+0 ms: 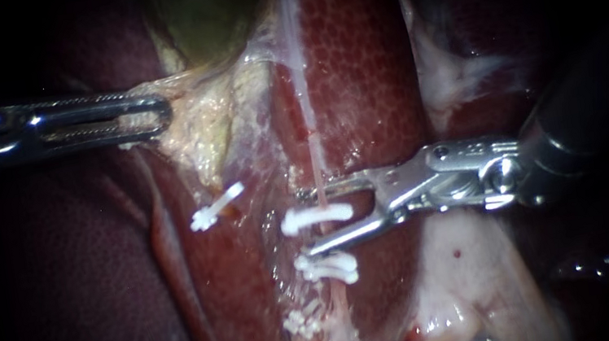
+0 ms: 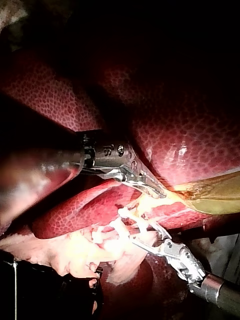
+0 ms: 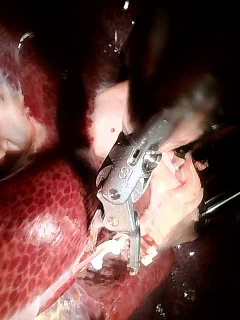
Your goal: Going back third clip right tube
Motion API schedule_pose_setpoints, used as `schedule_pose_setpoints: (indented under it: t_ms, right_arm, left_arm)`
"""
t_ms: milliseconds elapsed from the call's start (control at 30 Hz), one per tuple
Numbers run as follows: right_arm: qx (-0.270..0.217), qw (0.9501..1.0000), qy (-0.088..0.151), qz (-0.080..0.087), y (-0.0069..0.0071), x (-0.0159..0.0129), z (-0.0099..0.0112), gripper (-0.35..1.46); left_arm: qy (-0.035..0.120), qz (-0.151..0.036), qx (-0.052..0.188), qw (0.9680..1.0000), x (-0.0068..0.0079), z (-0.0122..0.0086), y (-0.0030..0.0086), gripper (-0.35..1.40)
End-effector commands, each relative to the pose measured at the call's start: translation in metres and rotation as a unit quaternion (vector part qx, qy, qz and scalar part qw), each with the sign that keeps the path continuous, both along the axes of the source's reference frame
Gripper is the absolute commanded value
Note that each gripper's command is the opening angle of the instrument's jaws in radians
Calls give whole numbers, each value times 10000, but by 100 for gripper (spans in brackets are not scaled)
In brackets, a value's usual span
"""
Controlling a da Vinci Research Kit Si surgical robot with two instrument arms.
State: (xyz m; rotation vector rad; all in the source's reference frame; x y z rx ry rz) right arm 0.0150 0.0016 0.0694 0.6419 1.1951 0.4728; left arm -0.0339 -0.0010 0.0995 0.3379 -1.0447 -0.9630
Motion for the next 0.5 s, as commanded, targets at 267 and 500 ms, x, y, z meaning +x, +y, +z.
schedule_pose_setpoints:
  t_ms: [267, 500]
  right_arm:
    - [-148, 9998, 71, -101, 9, -26, -22, 60]
    - [-418, 9985, 286, -183, 21, -47, -71, 60]
  left_arm:
    - [1, 0, -3, 10000, 0, 0, 0, -8]
    - [3, -3, -6, 10000, -1, 0, -1, -8]
